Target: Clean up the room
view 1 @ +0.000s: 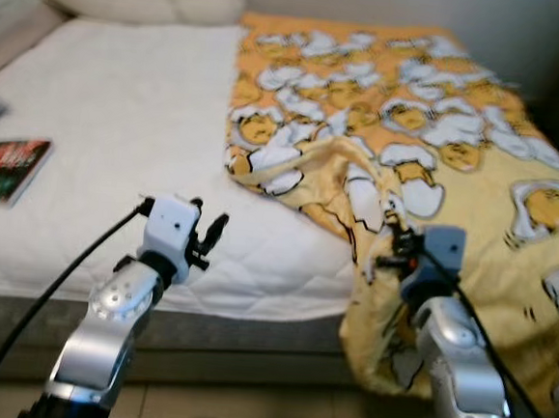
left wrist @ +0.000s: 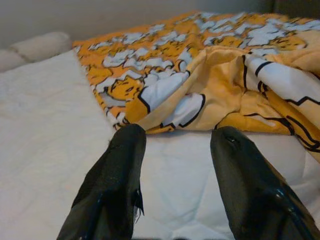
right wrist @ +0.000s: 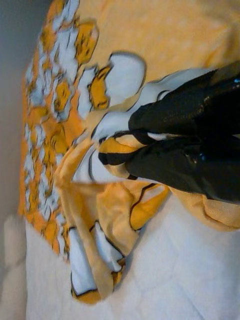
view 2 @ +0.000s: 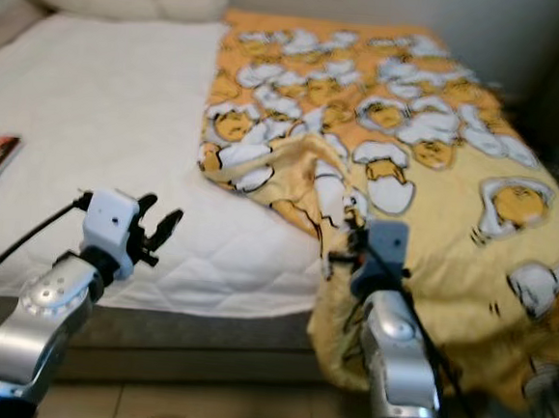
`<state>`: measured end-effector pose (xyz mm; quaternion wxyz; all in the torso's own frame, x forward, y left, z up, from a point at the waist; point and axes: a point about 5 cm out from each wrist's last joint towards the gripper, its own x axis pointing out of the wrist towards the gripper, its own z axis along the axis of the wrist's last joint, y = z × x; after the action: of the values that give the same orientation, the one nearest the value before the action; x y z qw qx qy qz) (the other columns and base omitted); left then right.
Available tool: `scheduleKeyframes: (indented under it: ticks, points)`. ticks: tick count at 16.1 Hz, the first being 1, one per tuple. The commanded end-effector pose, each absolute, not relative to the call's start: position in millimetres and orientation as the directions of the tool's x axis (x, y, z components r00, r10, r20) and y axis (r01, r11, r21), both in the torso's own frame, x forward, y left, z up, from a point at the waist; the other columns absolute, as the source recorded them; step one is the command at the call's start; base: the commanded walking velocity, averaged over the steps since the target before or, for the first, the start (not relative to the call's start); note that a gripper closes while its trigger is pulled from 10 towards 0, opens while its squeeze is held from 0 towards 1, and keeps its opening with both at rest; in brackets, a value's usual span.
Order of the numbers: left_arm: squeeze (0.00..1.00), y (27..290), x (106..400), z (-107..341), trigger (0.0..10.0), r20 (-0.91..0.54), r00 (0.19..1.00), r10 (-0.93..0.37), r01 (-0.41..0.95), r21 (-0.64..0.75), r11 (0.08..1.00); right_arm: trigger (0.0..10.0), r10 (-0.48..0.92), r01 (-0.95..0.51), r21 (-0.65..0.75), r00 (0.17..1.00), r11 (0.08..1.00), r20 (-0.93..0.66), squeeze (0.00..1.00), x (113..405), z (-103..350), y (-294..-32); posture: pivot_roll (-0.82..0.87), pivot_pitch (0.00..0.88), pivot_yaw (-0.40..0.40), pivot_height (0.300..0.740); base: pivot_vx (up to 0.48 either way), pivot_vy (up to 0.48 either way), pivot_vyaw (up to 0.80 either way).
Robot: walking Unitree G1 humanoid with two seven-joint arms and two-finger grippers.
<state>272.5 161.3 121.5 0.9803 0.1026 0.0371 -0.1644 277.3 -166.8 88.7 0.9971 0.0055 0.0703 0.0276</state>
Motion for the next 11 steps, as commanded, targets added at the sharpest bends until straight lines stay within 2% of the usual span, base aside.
scheduleKeyframes:
  ticks: [1, 5, 7, 11]
  points:
    - [0.0, 165.9, 274.2, 121.3, 10.0, -0.119, 0.947, -0.299, 0.317, 0.204, 0.926, 10.0, 0.075, -0.072, 0.025, 0.989, 0.997, -0.125, 0.0, 280.3, 93.9, -161.3, 0.03, 0.0, 0.015, 0.74, 0.0, 0.416, 0.0]
    - [0.0, 166.1, 274.8, 121.1, 10.0, -0.12, 0.946, -0.302, 0.321, 0.206, 0.924, 10.0, 0.105, -0.104, 0.014, 0.987, 0.994, -0.122, 0.0, 280.9, 95.6, -159.3, 0.02, 0.0, 0.017, 0.74, 0.0, 0.412, 0.0]
    - [0.0, 166.1, 273.5, 120.1, 10.0, -0.125, 0.943, -0.309, 0.329, 0.207, 0.921, 10.0, 0.194, -0.199, -0.026, 0.97, 0.98, -0.146, 0.0, 277.3, 92.4, -157.6, 0.02, 0.0, 0.017, 0.74, 0.0, 0.403, 0.0]
    - [0.0, 162.4, 270.9, 118.0, 10.0, -0.136, 0.935, -0.327, 0.35, 0.208, 0.913, 10.0, 0.239, -0.255, -0.064, 0.952, 0.965, -0.189, 0.0, 277.0, 86.9, -166.0, 0.02, 0.0, 0.016, 0.74, 0.0, 0.399, 0.0]
